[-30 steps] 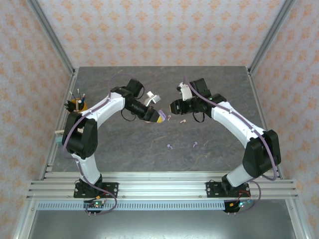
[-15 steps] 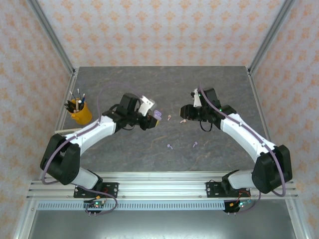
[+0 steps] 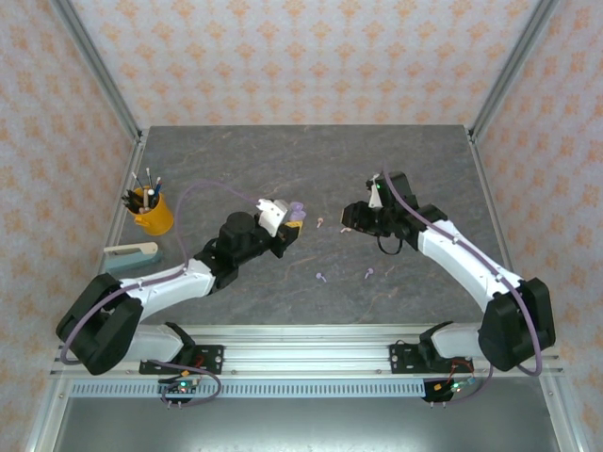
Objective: Insert wireless bluetooth earbuds into charging case
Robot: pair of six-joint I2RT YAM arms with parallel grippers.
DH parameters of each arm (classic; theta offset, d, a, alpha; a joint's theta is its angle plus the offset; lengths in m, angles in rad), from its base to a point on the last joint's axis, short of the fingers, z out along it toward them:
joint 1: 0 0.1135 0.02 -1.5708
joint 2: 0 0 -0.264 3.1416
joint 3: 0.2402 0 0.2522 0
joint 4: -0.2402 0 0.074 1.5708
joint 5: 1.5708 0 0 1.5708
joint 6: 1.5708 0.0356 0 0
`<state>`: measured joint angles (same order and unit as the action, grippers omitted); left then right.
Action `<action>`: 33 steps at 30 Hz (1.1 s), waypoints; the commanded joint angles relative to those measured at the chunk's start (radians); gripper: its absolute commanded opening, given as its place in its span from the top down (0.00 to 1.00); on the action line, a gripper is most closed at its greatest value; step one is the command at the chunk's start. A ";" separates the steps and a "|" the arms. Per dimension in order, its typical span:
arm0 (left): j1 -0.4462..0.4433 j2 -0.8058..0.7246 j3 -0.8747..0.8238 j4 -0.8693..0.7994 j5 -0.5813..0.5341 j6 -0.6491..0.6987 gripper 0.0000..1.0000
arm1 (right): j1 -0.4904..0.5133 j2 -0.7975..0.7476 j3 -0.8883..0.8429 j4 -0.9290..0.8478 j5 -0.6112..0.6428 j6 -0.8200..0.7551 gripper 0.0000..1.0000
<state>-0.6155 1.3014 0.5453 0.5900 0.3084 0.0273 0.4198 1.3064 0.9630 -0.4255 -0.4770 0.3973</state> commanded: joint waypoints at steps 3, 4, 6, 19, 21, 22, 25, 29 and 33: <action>-0.016 -0.031 -0.049 0.206 -0.118 0.017 1.00 | -0.001 -0.037 -0.035 -0.013 0.020 0.094 0.59; -0.016 -0.033 -0.051 0.210 -0.110 0.017 1.00 | 0.000 -0.040 -0.037 -0.008 0.012 0.099 0.59; -0.017 -0.034 -0.056 0.217 -0.101 0.020 1.00 | 0.002 -0.044 -0.031 0.004 -0.012 0.087 0.58; -0.017 0.015 -0.069 0.302 -0.087 0.059 1.00 | 0.034 0.002 0.069 0.015 -0.092 0.039 0.56; -0.018 0.023 -0.064 0.295 -0.071 0.056 1.00 | 0.048 0.006 0.081 0.032 -0.105 0.029 0.56; -0.017 0.024 -0.062 0.293 -0.061 0.054 1.00 | 0.053 0.006 0.091 0.038 -0.116 0.016 0.56; -0.017 0.015 -0.043 0.237 -0.013 0.047 1.00 | 0.056 0.014 0.141 0.021 -0.140 -0.061 0.57; -0.015 -0.013 0.006 0.107 0.057 0.024 1.00 | 0.049 0.034 0.205 -0.011 -0.161 -0.164 0.57; 0.002 -0.037 0.083 -0.080 0.154 -0.015 1.00 | 0.033 0.076 0.257 -0.033 -0.200 -0.227 0.57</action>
<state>-0.6212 1.3041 0.5652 0.6373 0.3668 0.0441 0.4648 1.3529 1.1839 -0.4297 -0.6380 0.2569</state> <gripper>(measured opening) 0.201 0.429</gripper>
